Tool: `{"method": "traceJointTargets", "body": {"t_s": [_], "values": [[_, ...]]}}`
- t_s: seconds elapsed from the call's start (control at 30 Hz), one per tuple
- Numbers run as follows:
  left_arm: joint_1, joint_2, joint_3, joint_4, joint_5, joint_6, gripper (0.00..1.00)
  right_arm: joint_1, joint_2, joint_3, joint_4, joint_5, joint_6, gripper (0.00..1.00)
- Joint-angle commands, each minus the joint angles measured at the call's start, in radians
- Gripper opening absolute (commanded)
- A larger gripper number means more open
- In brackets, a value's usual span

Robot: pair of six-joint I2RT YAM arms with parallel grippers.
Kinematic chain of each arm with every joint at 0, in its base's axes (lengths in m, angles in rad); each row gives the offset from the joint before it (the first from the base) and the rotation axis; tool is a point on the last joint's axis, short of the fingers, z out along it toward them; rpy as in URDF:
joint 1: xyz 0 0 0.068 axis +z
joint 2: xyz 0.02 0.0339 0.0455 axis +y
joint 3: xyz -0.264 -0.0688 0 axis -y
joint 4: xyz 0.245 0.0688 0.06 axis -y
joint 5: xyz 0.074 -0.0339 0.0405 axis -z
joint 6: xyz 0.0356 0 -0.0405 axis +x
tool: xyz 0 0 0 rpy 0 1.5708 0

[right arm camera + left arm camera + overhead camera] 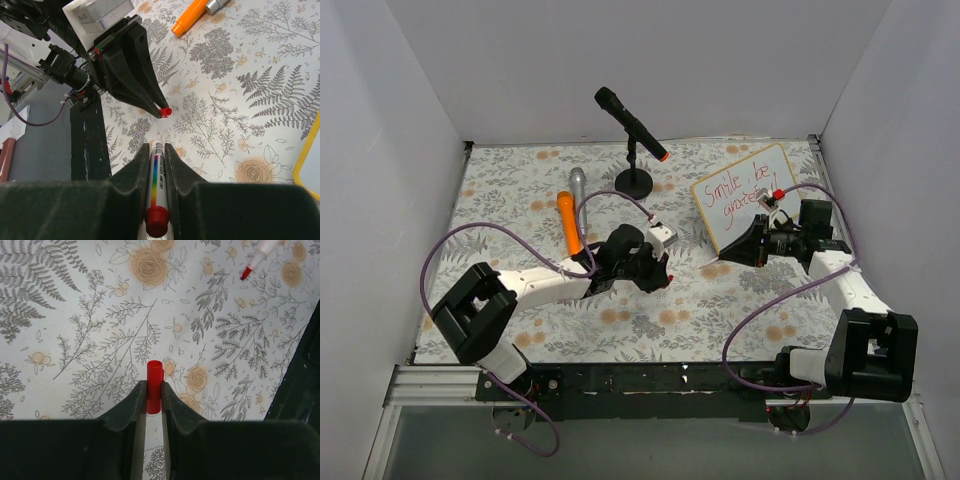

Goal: Write a sentence on the whiteboard
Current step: Insert the whiteboard marker without the cap into the pen cap.

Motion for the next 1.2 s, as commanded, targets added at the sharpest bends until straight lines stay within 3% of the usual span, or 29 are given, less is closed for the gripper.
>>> {"method": "traceJointTargets", "body": {"t_s": [0.0,0.37,1.17], "values": [[-0.02,-0.067,-0.062,0.147,0.09,0.014,0.0,0.038,0.038,0.018,0.052,-0.017,0.026,0.01],[-0.034,-0.077,-0.139,0.278,0.152,0.058,0.0,0.136,0.117,0.072,-0.044,0.018,-0.071,0.01],[-0.049,-0.052,-0.112,0.292,0.172,0.058,0.0,0.224,0.17,0.095,-0.096,0.041,-0.115,0.01]]}}
